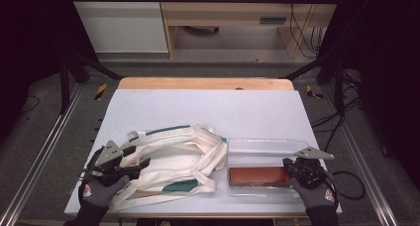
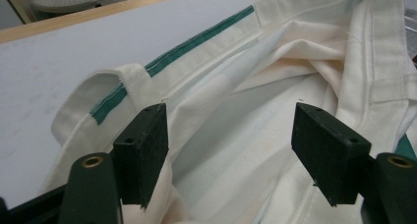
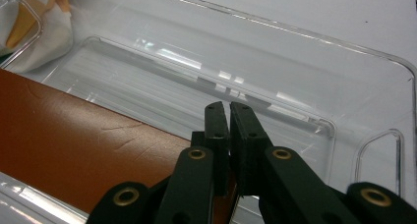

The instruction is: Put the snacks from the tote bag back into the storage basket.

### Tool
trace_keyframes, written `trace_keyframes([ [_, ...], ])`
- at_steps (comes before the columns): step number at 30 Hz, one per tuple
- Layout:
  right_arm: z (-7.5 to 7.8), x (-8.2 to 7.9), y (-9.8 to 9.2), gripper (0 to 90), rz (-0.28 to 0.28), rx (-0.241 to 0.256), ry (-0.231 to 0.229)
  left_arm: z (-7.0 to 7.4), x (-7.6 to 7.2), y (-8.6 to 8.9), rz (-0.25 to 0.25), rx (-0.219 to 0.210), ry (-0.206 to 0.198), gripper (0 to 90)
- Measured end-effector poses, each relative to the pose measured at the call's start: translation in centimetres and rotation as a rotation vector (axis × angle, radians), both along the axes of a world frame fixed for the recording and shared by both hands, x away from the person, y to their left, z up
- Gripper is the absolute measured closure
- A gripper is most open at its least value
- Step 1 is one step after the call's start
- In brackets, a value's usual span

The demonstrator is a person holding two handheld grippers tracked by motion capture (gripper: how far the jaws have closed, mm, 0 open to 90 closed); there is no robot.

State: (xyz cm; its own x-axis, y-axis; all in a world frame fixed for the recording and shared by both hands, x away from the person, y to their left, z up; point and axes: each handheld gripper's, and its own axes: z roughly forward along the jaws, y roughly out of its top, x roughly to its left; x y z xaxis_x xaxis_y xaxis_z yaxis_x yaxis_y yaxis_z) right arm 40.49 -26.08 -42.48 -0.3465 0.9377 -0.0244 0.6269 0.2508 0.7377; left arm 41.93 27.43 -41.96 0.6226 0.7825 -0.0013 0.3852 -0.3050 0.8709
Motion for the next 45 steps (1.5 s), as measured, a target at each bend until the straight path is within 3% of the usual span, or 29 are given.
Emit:
trace_keyframes([
  [6, 0.1, -0.3, 0.0, 87.4, 0.001, 0.002, 0.016, 0.0, -0.1, 0.4, 0.007, -0.005, 0.001, 29.5],
  [15, 0.7, -0.9, -0.3, 84.3, -0.008, 0.018, -0.047, 0.0, -0.2, 0.7, 0.008, -0.011, 0.0, 29.3],
  [26, 0.2, -1.5, -0.3, 88.4, 0.002, 0.013, -0.003, 0.0, -0.4, 1.1, 0.016, -0.016, -0.001, 29.3],
  [37, 0.0, -1.2, -0.3, 88.8, 0.01, 0.011, -0.021, 0.0, -0.4, 1.3, 0.021, -0.02, -0.003, 29.3],
  [40, 0.2, -1.3, -0.5, 82.2, 0.013, 0.032, -0.06, 0.3, -0.5, 1.6, 0.027, -0.032, -0.011, 29.3],
  [45, 1.5, -2.1, -0.9, 55.4, 0.015, 0.087, -0.248, 0.7, -0.8, 2.5, 0.048, -0.062, -0.03, 28.4],
])
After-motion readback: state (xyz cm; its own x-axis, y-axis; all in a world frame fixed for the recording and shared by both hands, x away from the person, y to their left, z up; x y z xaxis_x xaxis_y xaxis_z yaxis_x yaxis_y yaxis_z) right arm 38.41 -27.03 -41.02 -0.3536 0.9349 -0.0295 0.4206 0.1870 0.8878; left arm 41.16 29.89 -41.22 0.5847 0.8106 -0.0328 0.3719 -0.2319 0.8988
